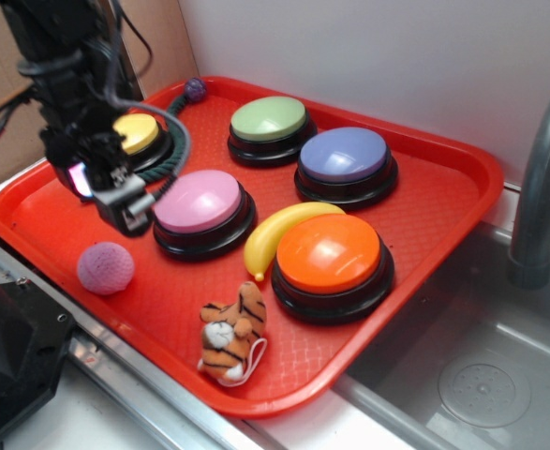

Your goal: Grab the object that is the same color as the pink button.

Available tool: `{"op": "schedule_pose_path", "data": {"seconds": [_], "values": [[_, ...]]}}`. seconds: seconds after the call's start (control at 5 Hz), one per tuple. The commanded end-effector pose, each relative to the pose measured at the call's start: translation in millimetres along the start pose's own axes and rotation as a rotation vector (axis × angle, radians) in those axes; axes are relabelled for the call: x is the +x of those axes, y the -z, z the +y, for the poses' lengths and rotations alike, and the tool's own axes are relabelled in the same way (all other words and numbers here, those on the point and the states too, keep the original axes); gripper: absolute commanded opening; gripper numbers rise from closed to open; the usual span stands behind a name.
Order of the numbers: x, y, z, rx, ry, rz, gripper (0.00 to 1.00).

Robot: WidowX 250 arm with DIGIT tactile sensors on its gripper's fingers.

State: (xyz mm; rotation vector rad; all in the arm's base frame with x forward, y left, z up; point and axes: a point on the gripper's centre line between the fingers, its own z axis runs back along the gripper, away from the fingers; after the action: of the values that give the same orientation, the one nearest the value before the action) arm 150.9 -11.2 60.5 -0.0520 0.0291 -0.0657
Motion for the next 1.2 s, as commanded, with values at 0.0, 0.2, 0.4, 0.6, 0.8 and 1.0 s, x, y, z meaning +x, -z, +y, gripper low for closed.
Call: {"op": "schedule_pose_path", "data": {"seconds": [0.0, 0.2, 0.4, 0.6, 0.8, 1.0], "values": [[-0.4, 34.5, 4.5, 0.005, 0.068, 0.041, 1.0], [-7.9, 41.0, 3.2, -0.011, 0.104, 0.114, 1.0], [-11.3, 45.7, 5.1, 0.007, 0.084, 0.12, 0.85], [-13.1, 44.2, 7.4, 0.006, 0.058, 0.118, 0.0], [-14.1, 34.6, 10.6, 0.009, 0.037, 0.109, 0.0], [-10.8, 3.2, 18.7, -0.024, -0.044, 0.078, 0.0]]}}
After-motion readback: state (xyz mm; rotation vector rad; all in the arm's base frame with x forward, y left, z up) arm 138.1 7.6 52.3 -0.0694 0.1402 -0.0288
